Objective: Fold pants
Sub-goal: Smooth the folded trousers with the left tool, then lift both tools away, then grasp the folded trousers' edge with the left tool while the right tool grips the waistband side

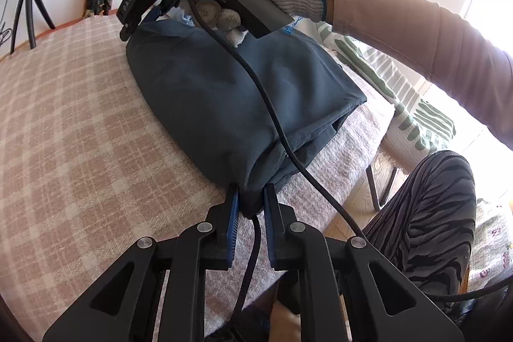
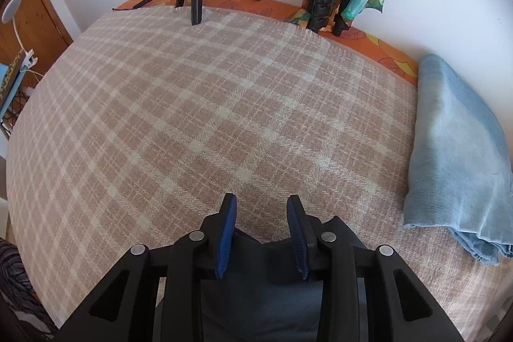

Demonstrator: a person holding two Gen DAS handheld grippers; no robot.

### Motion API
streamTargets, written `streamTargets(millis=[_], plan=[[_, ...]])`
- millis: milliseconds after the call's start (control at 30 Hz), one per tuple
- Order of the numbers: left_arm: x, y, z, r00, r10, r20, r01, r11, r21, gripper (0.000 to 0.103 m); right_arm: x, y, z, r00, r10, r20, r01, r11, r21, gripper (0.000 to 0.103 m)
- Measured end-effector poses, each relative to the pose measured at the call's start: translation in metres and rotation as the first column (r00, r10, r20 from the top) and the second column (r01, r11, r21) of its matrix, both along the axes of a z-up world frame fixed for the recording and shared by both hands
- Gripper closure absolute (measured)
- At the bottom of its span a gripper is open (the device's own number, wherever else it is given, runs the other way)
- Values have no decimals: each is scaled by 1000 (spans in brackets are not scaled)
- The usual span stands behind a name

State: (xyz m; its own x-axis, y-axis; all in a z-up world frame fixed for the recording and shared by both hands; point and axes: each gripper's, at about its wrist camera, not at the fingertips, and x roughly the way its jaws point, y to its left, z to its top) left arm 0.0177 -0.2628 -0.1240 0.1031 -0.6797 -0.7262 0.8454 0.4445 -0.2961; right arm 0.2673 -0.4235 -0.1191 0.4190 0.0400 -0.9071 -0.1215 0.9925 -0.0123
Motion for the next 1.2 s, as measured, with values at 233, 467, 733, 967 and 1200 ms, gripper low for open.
streamTargets(millis=[233, 467, 733, 967, 1200], plan=[[-17, 17, 28, 997, -42, 71, 46, 997, -64, 88, -77, -40, 68, 982, -104, 160, 87, 990, 113, 62], [7, -8, 38, 998, -22, 64, 28, 995, -95, 88, -191, -68, 81, 964, -187, 191, 140, 962, 236, 56], [-5, -48, 5, 995, -102, 22, 103, 994, -27, 88, -257, -72, 25, 972, -213, 93, 191, 960, 203, 59], [-26, -57, 6, 984, -174, 37, 174, 985, 16, 85, -277, -118, 17, 943, -326, 65, 301, 920, 251, 56], [28, -24, 41, 1000, -2, -17, 2, 999, -40, 40, -277, -146, 34, 916, -388, 100, 346, 892, 292, 16]])
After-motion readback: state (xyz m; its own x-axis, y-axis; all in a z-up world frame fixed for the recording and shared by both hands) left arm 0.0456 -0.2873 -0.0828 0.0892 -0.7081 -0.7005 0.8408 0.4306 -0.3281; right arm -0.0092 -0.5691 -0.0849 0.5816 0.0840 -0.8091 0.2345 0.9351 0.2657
